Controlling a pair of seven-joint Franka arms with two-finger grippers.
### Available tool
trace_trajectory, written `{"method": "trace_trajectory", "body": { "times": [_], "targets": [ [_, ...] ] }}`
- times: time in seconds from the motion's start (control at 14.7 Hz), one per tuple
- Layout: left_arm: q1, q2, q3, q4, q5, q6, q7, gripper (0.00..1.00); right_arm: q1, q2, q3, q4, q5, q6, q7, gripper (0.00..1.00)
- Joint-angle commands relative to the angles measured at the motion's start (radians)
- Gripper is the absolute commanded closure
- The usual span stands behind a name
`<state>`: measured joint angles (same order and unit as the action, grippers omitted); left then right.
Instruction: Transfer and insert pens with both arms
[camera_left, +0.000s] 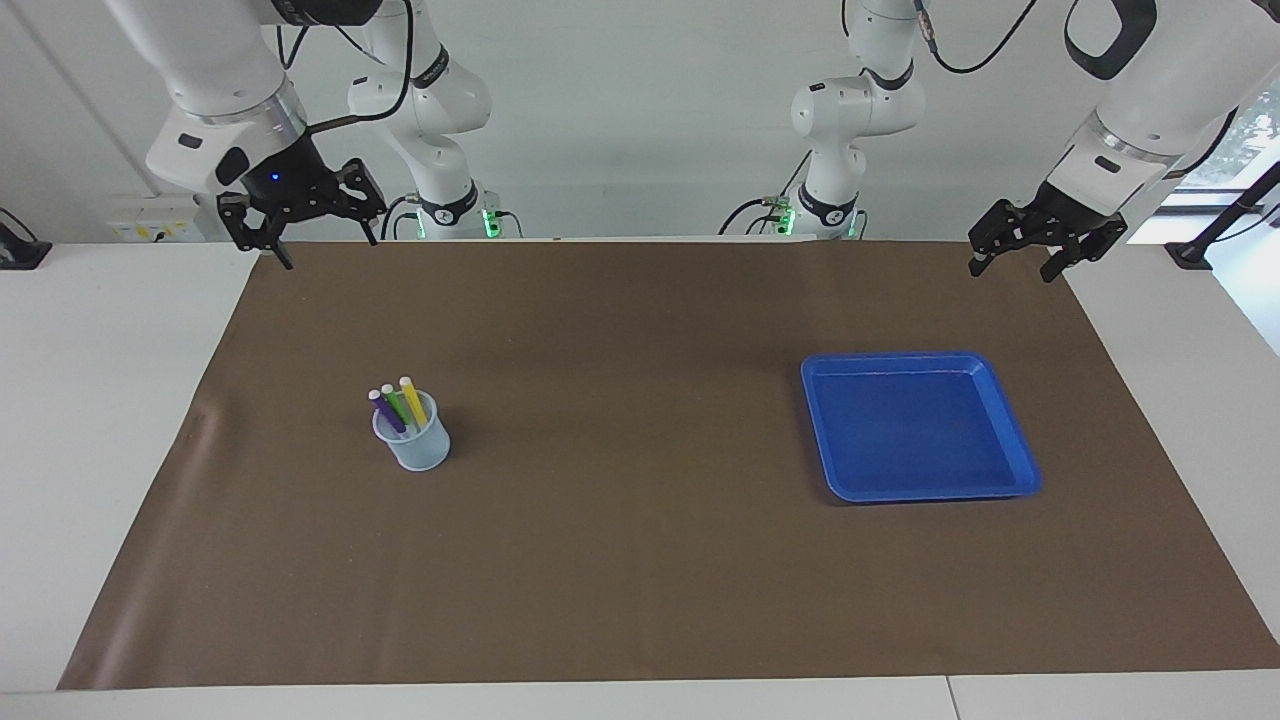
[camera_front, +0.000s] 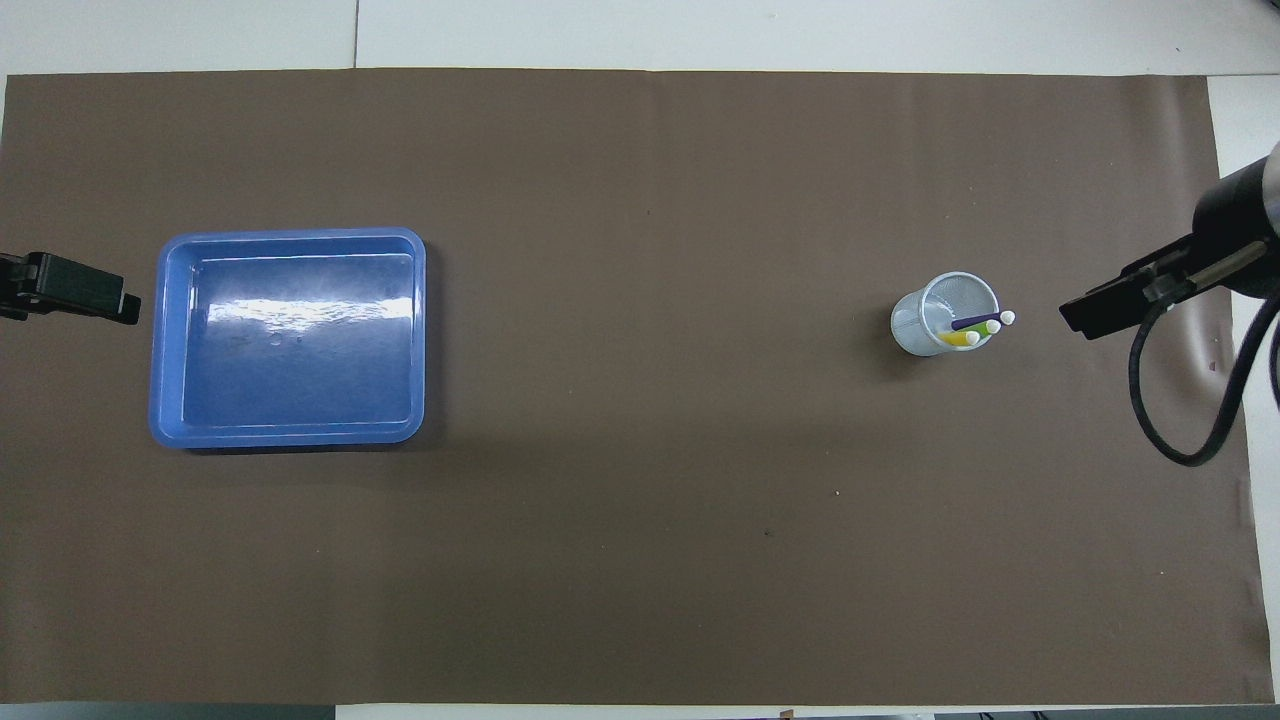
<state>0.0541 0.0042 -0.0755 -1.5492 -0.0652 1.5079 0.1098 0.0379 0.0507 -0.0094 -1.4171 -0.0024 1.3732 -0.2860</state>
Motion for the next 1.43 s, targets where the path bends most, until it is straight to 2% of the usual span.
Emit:
{"method": "trace_trajectory", "body": {
  "times": [0.0, 0.2, 0.34, 0.68, 0.88, 1.22, 1.36],
  "targets": [
    [-0.036, -0.032, 0.014, -0.028, 0.022, -0.021, 0.001, 0.00, -0.038, -0.038, 0.002, -0.075, -0.022, 0.001, 0.027, 0.00],
    [-0.072, -0.032, 0.054, -0.028, 0.022, -0.018, 0.001, 0.00, -0.094, -0.038, 0.003, -0.082, -0.001, -0.002, 0.021, 0.00],
    [-0.109, -0.033, 0.106, -0.026, 0.022, -0.020, 0.004, 0.00, -0.095, -0.038, 0.003, -0.077, -0.001, 0.000, 0.027, 0.00],
    [-0.102, -0.033, 0.106, -0.035, 0.022, -0.014, 0.005, 0.00, -0.040, -0.070, -0.012, -0.120, -0.051, 0.035, 0.033, 0.00],
    [-0.089, -0.046, 0.102, -0.051, 0.022, -0.015, 0.007, 0.00, 0.014, -0.110, -0.055, -0.169, -0.070, 0.037, 0.076, 0.00],
    [-0.089, -0.049, 0.099, -0.057, 0.024, -0.018, 0.002, 0.00, 0.017, -0.110, -0.061, -0.174, -0.061, 0.073, 0.148, 0.00],
    [-0.089, -0.055, 0.082, -0.069, 0.077, -0.005, -0.004, 0.00, 0.017, -0.110, -0.064, -0.172, -0.059, 0.072, 0.148, 0.00]
  ]
}}
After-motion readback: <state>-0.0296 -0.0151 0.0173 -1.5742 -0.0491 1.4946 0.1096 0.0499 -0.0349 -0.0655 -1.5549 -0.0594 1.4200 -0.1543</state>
